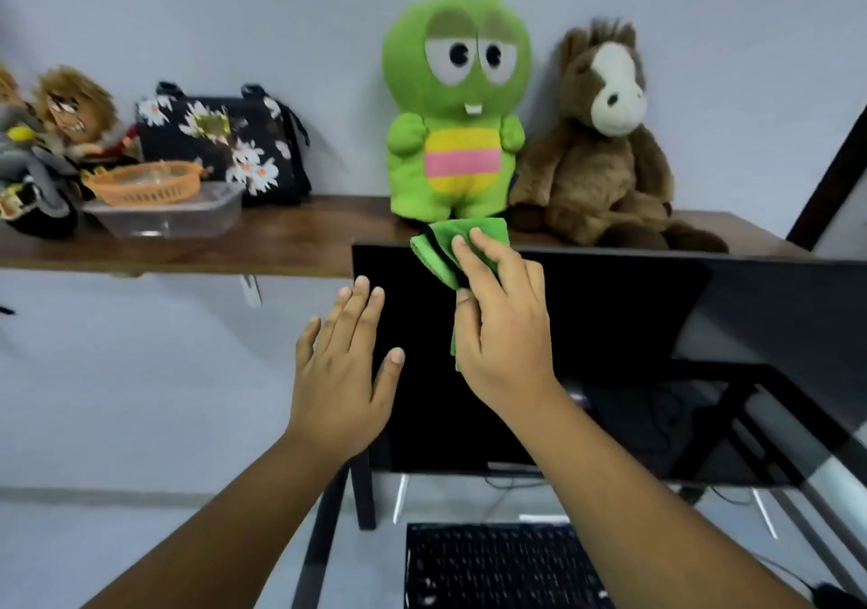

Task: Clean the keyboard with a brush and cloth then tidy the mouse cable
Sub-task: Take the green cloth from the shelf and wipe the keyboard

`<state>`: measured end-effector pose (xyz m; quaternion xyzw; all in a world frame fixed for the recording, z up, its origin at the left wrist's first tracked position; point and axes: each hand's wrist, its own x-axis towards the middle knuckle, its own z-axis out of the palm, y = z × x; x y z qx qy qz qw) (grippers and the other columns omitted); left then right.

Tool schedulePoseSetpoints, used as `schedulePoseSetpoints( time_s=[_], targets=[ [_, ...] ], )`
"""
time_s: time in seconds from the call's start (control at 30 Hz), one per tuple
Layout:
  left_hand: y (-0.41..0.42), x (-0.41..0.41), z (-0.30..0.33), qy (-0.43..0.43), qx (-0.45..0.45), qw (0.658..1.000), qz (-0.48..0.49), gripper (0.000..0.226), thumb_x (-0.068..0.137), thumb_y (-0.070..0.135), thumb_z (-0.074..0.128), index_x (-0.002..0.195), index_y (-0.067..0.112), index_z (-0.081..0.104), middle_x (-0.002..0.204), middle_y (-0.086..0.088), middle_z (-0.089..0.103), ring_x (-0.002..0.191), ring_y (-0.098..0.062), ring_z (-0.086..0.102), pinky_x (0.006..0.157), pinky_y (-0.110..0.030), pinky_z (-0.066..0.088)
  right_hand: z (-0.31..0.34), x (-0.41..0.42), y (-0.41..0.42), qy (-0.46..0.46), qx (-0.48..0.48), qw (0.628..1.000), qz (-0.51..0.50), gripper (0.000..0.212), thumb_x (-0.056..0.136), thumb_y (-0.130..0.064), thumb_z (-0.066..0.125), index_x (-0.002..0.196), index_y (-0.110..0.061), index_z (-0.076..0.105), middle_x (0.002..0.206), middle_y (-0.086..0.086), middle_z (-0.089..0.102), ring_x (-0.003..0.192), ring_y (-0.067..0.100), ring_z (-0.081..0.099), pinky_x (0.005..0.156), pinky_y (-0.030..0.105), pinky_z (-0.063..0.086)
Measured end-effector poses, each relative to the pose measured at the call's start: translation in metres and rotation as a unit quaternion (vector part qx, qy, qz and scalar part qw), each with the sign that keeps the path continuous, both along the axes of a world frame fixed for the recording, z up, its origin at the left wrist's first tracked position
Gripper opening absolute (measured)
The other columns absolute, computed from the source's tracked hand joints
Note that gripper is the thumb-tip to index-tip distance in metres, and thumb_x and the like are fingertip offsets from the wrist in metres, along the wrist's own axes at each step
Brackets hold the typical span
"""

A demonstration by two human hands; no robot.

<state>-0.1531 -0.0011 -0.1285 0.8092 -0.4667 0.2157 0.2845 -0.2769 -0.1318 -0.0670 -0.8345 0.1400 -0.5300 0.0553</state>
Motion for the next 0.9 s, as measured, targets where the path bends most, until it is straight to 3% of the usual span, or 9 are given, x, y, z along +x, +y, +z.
schedulePoseSetpoints(
  time_s=[0.17, 0.33, 0.5, 0.67, 0.8, 0.9],
  targets=[
    [-0.011, -0.036, -0.04, 0.02, 0.031, 0.999, 0.001, 0.059, 0.099, 0.042, 0.031, 0.154, 0.021, 0.023, 0.162, 0.004, 0.016, 0.15, -0.012, 0.009, 0.118, -0.043, 0.015, -0.068, -0.042, -0.016, 0.025, 0.091, 0.995, 0.014, 0.043, 0.091, -0.007, 0.051, 0.133, -0.01, 0.057, 0.137, 0.005, 0.053, 0.112, 0.022, 0.047, 0.101, 0.03, 0.04],
    [-0.016, -0.064, -0.089, 0.071, 0.073, 0.995, 0.017, 0.059, 0.098, 0.043, 0.029, 0.152, 0.022, 0.027, 0.16, 0.004, 0.022, 0.149, -0.011, 0.011, 0.119, -0.04, 0.011, -0.128, -0.078, -0.026, 0.086, 0.163, 0.983, 0.017, 0.044, 0.092, -0.008, 0.052, 0.135, -0.013, 0.056, 0.137, -0.002, 0.051, 0.115, 0.012, 0.042, 0.103, 0.016, 0.031],
    [-0.006, -0.078, -0.146, 0.138, 0.123, 0.982, 0.045, 0.06, 0.097, 0.047, 0.023, 0.152, 0.022, 0.027, 0.16, 0.005, 0.024, 0.148, -0.012, 0.015, 0.117, -0.035, 0.008, -0.197, -0.105, -0.03, 0.181, 0.227, 0.957, 0.014, 0.041, 0.092, -0.009, 0.054, 0.133, -0.015, 0.058, 0.133, -0.007, 0.052, 0.114, 0.01, 0.042, 0.1, 0.017, 0.034],
    [0.009, -0.085, -0.197, 0.239, 0.223, 0.943, 0.058, 0.07, 0.092, 0.056, 0.01, 0.154, 0.024, 0.021, 0.161, 0.006, 0.019, 0.148, -0.013, 0.014, 0.12, -0.041, 0.013, -0.267, -0.112, -0.031, 0.323, 0.282, 0.903, -0.006, 0.038, 0.093, -0.016, 0.05, 0.129, -0.017, 0.061, 0.129, -0.005, 0.055, 0.113, 0.017, 0.044, 0.102, 0.035, 0.044],
    [0.022, -0.076, -0.228, 0.305, 0.307, 0.9, 0.06, 0.056, 0.102, 0.042, 0.022, 0.155, 0.026, 0.012, 0.163, 0.009, 0.01, 0.149, -0.01, 0.006, 0.12, -0.039, 0.003, -0.291, -0.104, -0.026, 0.427, 0.293, 0.855, -0.027, 0.04, 0.093, -0.021, 0.046, 0.131, -0.021, 0.058, 0.132, -0.007, 0.053, 0.114, 0.019, 0.043, 0.099, 0.038, 0.045],
    [0.03, -0.068, -0.242, 0.348, 0.347, 0.87, 0.034, 0.053, 0.104, 0.035, 0.022, 0.156, 0.028, 0.01, 0.162, 0.012, 0.004, 0.149, -0.008, 0.003, 0.119, -0.037, 0.004, -0.297, -0.1, -0.02, 0.508, 0.307, 0.803, -0.05, 0.046, 0.093, -0.037, 0.043, 0.138, -0.03, 0.046, 0.144, -0.012, 0.039, 0.121, 0.018, 0.036, 0.098, 0.041, 0.044]
  ],
)
